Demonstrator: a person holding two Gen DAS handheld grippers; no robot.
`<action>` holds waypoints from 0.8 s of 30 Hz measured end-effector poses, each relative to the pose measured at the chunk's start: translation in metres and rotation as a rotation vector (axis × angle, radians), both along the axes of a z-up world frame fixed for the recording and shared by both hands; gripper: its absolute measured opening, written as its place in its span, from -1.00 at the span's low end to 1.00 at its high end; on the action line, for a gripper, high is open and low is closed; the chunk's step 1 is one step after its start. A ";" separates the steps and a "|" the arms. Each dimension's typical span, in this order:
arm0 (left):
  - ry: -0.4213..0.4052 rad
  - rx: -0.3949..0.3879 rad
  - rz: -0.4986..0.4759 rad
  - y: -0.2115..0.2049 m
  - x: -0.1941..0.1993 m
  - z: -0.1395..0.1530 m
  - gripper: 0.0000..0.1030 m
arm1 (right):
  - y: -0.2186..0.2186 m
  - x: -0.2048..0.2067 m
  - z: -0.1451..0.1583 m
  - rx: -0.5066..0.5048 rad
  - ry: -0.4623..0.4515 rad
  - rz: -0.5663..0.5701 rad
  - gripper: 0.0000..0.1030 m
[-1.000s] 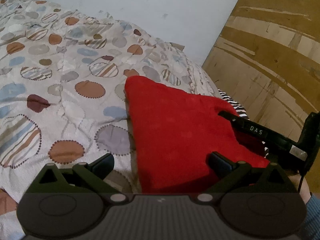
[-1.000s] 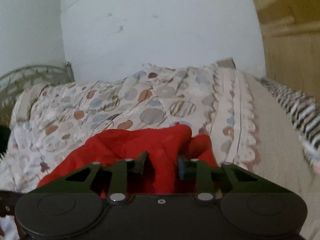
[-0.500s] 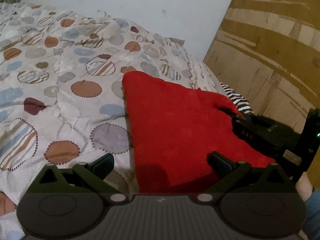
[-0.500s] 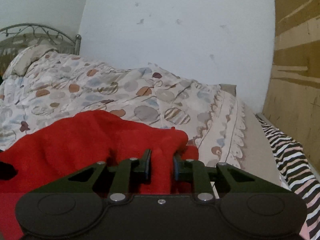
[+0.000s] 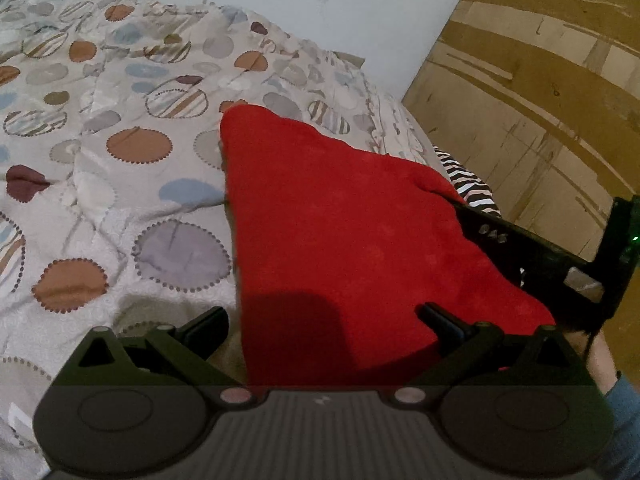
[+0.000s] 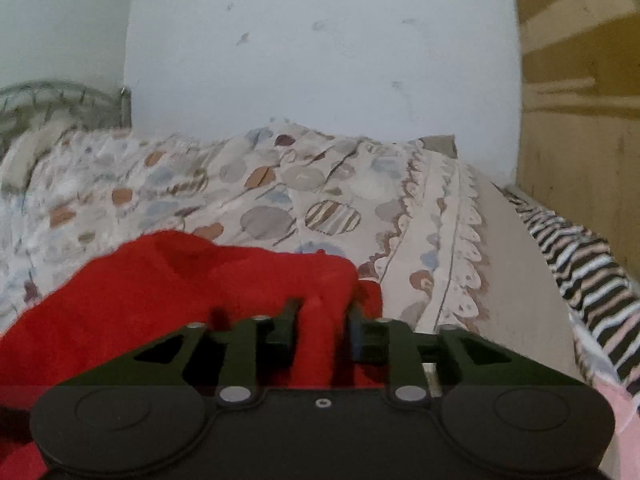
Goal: Fold small clothes
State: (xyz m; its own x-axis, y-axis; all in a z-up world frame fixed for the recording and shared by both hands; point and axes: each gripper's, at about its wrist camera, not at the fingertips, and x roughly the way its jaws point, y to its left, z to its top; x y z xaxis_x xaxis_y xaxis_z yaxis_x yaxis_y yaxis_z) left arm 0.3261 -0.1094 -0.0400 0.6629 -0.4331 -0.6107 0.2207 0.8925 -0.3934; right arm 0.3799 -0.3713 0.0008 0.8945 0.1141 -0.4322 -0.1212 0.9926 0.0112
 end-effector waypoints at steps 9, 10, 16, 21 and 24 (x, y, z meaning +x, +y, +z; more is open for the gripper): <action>-0.010 0.011 0.007 -0.001 0.000 0.001 1.00 | -0.038 -0.002 0.013 0.308 0.034 0.001 0.95; -0.012 0.014 0.008 -0.001 -0.001 0.001 1.00 | -0.041 -0.001 0.014 0.341 0.047 0.004 0.99; -0.016 0.018 0.013 -0.004 -0.003 0.001 1.00 | -0.023 0.008 0.020 0.289 0.130 0.060 0.99; -0.013 0.005 0.015 -0.002 -0.003 0.000 1.00 | -0.017 0.017 0.004 0.173 0.167 -0.014 0.99; -0.012 0.001 0.015 -0.002 -0.003 -0.001 1.00 | -0.038 0.023 -0.020 0.332 0.211 -0.019 0.99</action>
